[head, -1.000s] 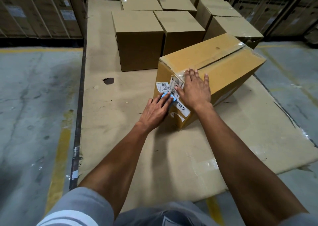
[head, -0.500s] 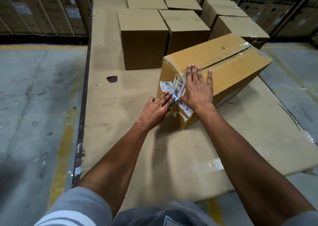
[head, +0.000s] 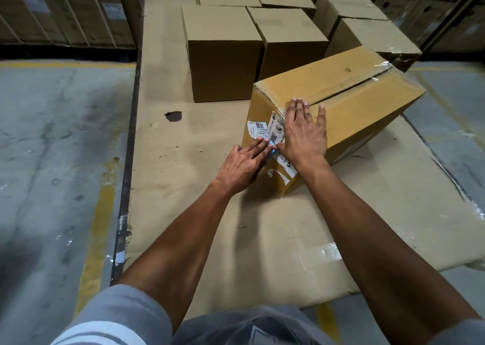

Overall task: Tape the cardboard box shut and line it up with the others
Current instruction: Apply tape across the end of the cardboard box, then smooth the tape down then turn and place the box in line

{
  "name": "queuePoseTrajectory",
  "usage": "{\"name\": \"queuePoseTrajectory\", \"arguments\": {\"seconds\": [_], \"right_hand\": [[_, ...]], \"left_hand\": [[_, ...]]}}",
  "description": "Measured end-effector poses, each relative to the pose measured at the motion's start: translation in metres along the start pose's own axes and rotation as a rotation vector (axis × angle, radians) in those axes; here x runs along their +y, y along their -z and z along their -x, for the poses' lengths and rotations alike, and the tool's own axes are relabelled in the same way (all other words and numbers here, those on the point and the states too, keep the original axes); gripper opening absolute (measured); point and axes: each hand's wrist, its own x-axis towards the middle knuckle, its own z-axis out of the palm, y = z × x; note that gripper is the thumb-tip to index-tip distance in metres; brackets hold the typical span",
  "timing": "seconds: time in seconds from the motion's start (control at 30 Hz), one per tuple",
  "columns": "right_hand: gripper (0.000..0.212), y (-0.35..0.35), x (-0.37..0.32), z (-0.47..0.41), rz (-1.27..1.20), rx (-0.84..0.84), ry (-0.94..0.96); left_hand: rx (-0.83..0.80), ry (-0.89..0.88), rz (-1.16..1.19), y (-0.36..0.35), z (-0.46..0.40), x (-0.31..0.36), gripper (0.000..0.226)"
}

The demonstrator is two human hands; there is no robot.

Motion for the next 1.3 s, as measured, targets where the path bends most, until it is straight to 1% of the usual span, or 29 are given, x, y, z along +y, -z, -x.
{"name": "queuePoseTrajectory", "arguments": {"seconds": [0.17, 0.27, 0.33, 0.43, 0.5, 0.57, 0.63, 0.7, 0.73, 0.8, 0.9, 1.0, 1.1, 1.2, 1.3], "right_hand": [[0.131, -0.003, -0.002, 0.001, -0.018, 0.027, -0.015], [0.14, -0.002, -0.003, 0.002, -0.033, 0.019, -0.021], [0.143, -0.002, -0.003, 0.002, -0.042, 0.013, -0.012], [0.143, -0.004, -0.002, 0.002, -0.043, 0.024, 0.0], [0.141, -0.006, -0.002, 0.002, -0.045, 0.042, 0.009], [0.135, -0.008, -0.002, 0.004, -0.031, 0.105, 0.055], [0.121, -0.014, -0.007, 0.013, 0.001, 0.235, 0.147], [0.105, -0.028, -0.019, 0.026, -0.031, 0.324, 0.246], [0.1, -0.037, -0.027, 0.033, -0.077, 0.334, 0.285], [0.098, -0.057, -0.042, 0.045, -0.158, 0.315, 0.357], [0.101, -0.08, -0.054, 0.055, -0.267, 0.22, 0.413], [0.102, -0.088, -0.055, 0.055, -0.363, 0.14, 0.404], [0.1, -0.091, -0.055, 0.051, -0.284, 0.168, 0.436], [0.097, -0.088, -0.057, 0.047, -0.171, 0.226, 0.455], [0.087, -0.085, -0.06, 0.042, -0.135, 0.275, 0.466]], "left_hand": [[-0.029, 0.008, 0.023, 0.004, -0.003, 0.001, 0.057], [-0.113, 0.02, 0.052, -0.004, 0.005, 0.0, 0.058], [-0.153, 0.059, 0.042, -0.016, 0.021, 0.0, 0.055], [-0.14, 0.088, 0.052, -0.022, 0.039, -0.004, 0.049], [-0.119, 0.073, 0.047, -0.02, 0.043, -0.007, 0.051], [-0.084, 0.074, 0.044, -0.014, 0.042, -0.01, 0.052], [-0.032, 0.089, 0.057, -0.01, 0.041, -0.012, 0.051], [0.034, 0.109, 0.09, -0.008, 0.042, -0.011, 0.051], [0.066, 0.116, 0.101, -0.007, 0.043, -0.01, 0.051], [0.109, 0.139, 0.117, -0.006, 0.047, -0.008, 0.048], [0.118, 0.173, 0.145, -0.009, 0.054, -0.009, 0.049], [0.164, 0.213, 0.287, -0.008, 0.059, -0.012, 0.047], [0.184, 0.362, 0.478, 0.004, 0.058, -0.014, 0.045], [0.127, 0.574, 0.784, 0.015, 0.051, -0.017, 0.041], [0.067, 0.709, 1.15, 0.026, 0.045, -0.022, 0.031]]}}
